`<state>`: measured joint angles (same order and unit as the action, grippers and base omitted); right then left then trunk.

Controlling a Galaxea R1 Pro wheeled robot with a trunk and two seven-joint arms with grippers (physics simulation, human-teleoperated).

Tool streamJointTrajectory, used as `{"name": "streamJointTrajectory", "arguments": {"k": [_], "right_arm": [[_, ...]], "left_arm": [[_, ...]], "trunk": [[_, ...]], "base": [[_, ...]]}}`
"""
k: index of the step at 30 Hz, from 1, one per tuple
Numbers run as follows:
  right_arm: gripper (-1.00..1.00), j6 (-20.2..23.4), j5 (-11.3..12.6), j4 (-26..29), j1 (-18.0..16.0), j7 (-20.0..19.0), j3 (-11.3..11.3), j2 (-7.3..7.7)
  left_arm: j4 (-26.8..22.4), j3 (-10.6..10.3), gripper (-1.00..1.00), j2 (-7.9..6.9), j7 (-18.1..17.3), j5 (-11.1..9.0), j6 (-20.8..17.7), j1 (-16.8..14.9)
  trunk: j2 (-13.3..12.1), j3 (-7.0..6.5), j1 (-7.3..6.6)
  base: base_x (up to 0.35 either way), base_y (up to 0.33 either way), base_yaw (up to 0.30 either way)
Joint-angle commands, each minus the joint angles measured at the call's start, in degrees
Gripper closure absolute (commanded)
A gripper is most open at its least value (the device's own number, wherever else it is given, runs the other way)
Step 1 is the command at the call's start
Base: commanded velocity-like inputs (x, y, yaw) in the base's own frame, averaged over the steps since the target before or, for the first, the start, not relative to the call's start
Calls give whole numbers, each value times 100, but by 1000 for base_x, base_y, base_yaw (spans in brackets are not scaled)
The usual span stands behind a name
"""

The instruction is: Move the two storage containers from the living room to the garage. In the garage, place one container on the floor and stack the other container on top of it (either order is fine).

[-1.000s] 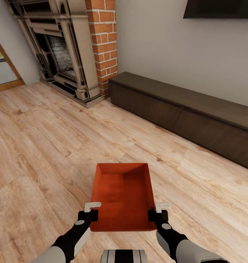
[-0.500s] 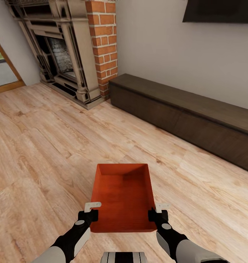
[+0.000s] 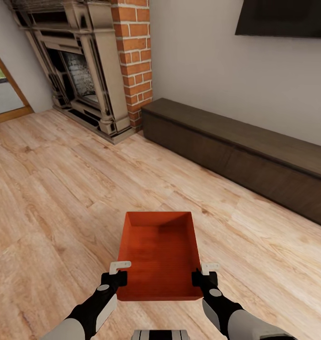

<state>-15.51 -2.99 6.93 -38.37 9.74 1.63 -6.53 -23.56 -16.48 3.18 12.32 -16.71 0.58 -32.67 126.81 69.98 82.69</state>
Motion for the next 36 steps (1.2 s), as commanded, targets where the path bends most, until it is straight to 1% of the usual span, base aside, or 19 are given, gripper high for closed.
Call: {"name": "streamJointTrajectory", "arguments": {"k": [1,36], "right_arm": [[100,-31,27,-8,-4,65,-119,3],[100,-28,36,-8,-4,72,-128,-6]], "left_arm": [[-2,-21,100,-10,218,-7,3,-3],[0,-16,100,-10,218,-25,3,-3]], "trunk": [[-40,-15,-23],[-1444,-643,-792]], "base": [[0,0,0],[0,0,0]]}}
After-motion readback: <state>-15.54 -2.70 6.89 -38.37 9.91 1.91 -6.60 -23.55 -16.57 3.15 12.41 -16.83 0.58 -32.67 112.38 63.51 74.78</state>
